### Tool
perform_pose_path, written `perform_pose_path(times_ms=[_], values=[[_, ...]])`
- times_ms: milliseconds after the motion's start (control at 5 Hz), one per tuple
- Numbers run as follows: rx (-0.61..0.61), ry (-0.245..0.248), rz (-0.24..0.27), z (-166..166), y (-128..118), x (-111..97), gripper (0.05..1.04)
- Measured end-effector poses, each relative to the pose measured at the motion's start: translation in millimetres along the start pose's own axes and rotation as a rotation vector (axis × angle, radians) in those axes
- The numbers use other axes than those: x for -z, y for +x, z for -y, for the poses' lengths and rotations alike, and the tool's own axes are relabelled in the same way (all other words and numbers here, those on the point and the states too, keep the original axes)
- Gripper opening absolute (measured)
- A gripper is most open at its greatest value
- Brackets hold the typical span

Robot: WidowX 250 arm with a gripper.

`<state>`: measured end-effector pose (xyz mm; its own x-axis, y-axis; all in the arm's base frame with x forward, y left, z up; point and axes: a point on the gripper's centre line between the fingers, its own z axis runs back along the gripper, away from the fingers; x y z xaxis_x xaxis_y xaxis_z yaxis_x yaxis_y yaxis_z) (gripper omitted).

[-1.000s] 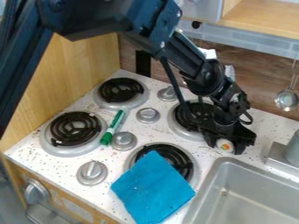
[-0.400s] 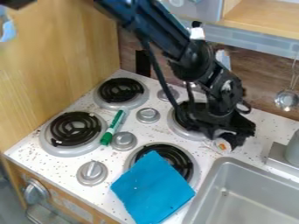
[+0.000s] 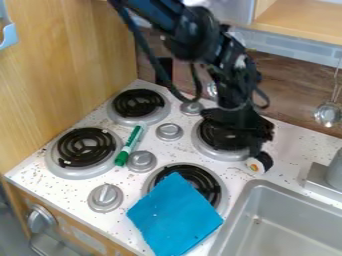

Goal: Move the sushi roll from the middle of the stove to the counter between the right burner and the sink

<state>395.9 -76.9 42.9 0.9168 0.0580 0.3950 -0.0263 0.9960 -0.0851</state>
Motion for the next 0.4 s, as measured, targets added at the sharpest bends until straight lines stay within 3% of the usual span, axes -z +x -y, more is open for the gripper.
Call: perform_pose_path(times_ms=[200,400], values=[[0.030,-0.011,0.019,-12.0,-23.0,-31.5,0.992],[0.062,-0.030,0.100,-17.4,-46.6,-72.2,0.992]])
